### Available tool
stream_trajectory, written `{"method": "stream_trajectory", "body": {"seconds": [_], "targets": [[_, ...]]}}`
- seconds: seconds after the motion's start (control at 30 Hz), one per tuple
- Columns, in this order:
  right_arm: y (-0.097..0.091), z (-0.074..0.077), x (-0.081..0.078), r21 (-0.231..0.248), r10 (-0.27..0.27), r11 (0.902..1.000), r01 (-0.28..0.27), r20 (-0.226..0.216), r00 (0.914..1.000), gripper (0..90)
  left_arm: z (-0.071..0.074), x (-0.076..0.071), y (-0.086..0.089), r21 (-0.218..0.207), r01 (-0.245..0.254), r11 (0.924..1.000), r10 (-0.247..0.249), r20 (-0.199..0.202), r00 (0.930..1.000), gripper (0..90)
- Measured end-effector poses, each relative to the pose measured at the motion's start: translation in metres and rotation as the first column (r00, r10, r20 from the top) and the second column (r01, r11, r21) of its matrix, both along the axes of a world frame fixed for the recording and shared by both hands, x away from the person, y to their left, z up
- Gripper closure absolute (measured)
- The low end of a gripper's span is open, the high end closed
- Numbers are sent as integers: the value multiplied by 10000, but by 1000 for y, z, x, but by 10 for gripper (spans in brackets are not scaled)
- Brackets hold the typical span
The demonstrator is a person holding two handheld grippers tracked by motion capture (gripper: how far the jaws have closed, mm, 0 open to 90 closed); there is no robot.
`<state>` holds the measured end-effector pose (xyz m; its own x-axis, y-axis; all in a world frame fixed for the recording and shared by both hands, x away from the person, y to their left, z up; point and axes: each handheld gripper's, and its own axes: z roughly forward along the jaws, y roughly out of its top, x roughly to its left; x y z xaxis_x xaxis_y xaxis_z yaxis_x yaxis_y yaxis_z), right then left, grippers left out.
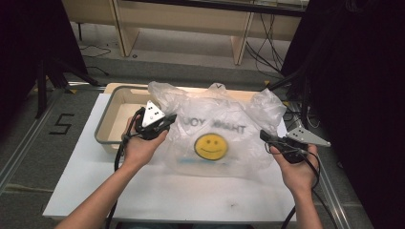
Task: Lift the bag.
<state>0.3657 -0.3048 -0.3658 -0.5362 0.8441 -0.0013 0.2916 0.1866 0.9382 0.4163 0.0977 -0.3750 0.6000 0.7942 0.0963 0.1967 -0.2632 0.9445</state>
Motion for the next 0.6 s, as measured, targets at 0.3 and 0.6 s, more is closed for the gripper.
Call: {"method": "stream_trajectory", "body": {"seconds": [0.3,0.6], "targets": [[-1,-1,2,-97,-431,9990,433,201,9989,700,1,-4,0,-148,-126,9998,124,-147,9998,461],[-1,-5,7,-175,-813,9965,814,57,9967,520,2,-11,3,-274,-121,9996,110,-404,9991,333]]}}
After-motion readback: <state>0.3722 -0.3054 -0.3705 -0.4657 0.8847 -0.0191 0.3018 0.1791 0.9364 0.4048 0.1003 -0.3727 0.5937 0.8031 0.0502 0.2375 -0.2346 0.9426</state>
